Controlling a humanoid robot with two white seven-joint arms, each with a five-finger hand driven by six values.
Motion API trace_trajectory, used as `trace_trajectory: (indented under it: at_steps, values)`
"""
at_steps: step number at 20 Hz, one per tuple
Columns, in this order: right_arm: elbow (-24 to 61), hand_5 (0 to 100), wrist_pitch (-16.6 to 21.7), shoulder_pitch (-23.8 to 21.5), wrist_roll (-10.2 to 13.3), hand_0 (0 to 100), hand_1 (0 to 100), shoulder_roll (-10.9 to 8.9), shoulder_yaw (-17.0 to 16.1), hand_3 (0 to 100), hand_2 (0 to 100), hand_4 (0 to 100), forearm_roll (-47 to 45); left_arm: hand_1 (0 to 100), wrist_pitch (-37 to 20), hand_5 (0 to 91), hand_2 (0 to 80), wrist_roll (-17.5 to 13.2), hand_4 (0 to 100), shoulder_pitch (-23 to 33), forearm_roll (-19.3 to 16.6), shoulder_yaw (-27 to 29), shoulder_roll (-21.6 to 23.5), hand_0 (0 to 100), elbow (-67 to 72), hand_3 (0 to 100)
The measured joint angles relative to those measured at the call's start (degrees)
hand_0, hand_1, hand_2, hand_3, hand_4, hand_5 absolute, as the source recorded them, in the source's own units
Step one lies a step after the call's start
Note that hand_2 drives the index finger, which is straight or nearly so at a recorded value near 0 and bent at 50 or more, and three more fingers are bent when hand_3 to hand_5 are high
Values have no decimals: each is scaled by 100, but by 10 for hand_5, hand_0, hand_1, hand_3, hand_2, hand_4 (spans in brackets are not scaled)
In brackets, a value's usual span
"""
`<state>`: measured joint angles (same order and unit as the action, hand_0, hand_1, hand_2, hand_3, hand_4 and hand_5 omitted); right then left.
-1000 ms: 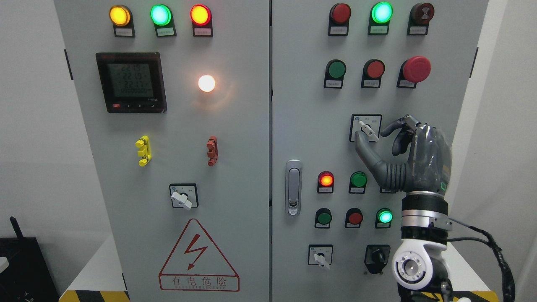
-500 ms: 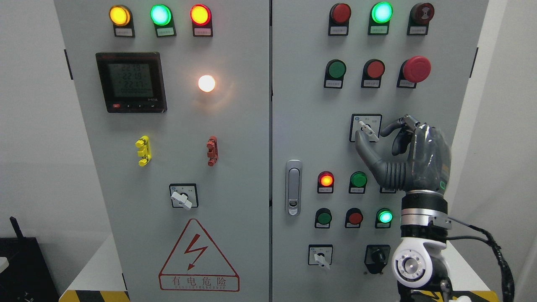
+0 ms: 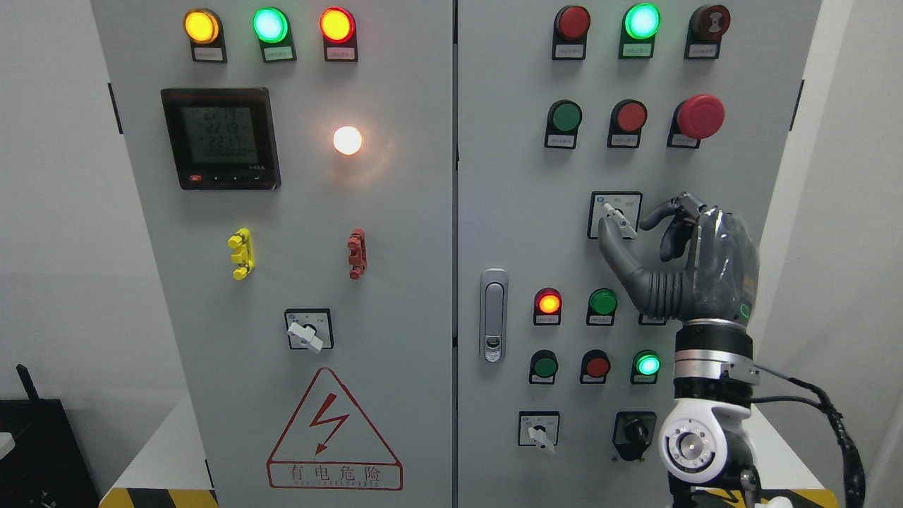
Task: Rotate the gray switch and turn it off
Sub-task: 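Pinch the rotary switch knob between right thumb and fingers, then twist the right hand to rotate the knob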
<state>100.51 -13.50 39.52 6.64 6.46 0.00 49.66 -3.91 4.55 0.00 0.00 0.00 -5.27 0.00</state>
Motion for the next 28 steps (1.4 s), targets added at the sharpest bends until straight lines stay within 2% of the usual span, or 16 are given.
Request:
trace_trajectory:
  at_steps: [28]
  values:
    - [-10,1000,-80,27,61,116,457,17,229,996,641,969,32,389,11,0,0,-3,0,0,0,0,0,120,0,0]
